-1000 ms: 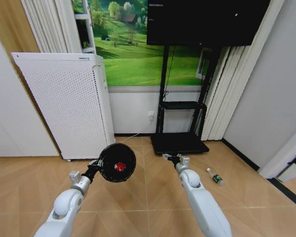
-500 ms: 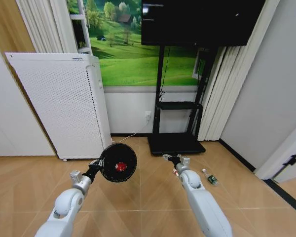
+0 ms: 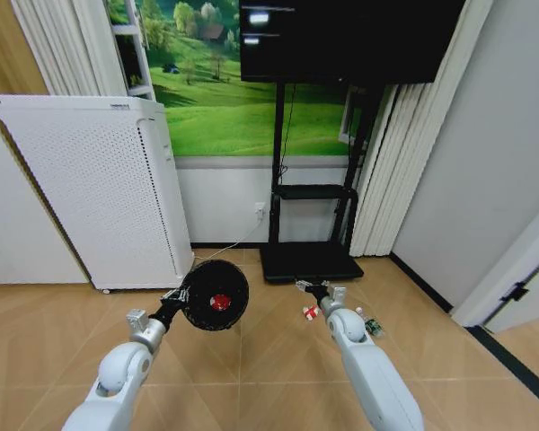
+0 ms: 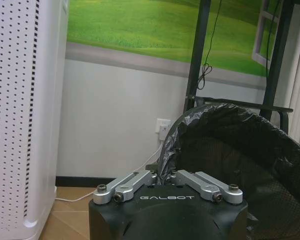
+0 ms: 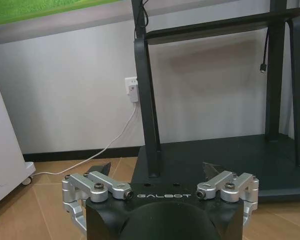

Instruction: Pick up the trash bin and place the garbage on the floor into it.

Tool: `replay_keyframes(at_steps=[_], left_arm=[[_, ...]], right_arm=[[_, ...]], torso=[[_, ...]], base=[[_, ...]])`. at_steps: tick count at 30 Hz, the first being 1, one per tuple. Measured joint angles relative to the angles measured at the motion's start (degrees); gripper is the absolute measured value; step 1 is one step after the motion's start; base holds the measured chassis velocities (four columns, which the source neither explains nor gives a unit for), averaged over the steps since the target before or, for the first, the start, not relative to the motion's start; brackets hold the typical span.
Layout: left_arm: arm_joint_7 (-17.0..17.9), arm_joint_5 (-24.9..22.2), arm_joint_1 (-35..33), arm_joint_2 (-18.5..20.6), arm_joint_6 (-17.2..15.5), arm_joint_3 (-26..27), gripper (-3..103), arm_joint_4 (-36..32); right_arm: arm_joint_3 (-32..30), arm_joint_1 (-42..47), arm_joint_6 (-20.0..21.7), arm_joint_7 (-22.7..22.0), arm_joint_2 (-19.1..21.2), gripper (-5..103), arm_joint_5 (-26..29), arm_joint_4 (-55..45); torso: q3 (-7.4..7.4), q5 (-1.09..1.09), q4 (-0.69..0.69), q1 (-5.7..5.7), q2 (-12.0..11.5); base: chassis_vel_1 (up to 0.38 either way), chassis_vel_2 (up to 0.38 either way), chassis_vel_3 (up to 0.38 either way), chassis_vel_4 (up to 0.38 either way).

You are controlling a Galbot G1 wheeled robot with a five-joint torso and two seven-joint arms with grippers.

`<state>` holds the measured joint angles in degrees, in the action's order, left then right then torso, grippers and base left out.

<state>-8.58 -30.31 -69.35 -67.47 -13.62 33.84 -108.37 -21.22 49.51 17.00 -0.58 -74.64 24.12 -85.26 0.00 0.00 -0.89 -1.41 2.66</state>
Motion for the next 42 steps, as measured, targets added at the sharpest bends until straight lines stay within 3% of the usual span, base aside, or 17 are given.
replay_keyframes(at_steps=[12,20,42], left_arm=[[-0.40,-0.09,0.00,-0.17,0.00,0.42,4,-0.01],[-0.42,-0.10,-0.47,-0.48,0.00,1.34,4,0.02],[-0.38,0.33,-1.96,-0.55,0.07,1.68,4,-1.26]], right_arm=[[-0.10,0.43,0.60,-0.10,-0.18,100,-0.13,-0.15],[-0.10,1.61,-1.64,-0.51,-0.87,100,-2.21,-0.52],[-0.90,2.36,-2.49,1.86,-0.47,100,-2.63,-1.09]], torso=[[0.00,0.00,-0.02,0.00,0.00],[0.00,0.00,-0.02,0.00,0.00],[0.00,0.00,-0.01,0.01,0.00]], base=[[-0.125,-0.125,0.118,0.112],[-0.055,-0.067,0.060,0.067],[-0.020,0.019,0.024,-0.020]])
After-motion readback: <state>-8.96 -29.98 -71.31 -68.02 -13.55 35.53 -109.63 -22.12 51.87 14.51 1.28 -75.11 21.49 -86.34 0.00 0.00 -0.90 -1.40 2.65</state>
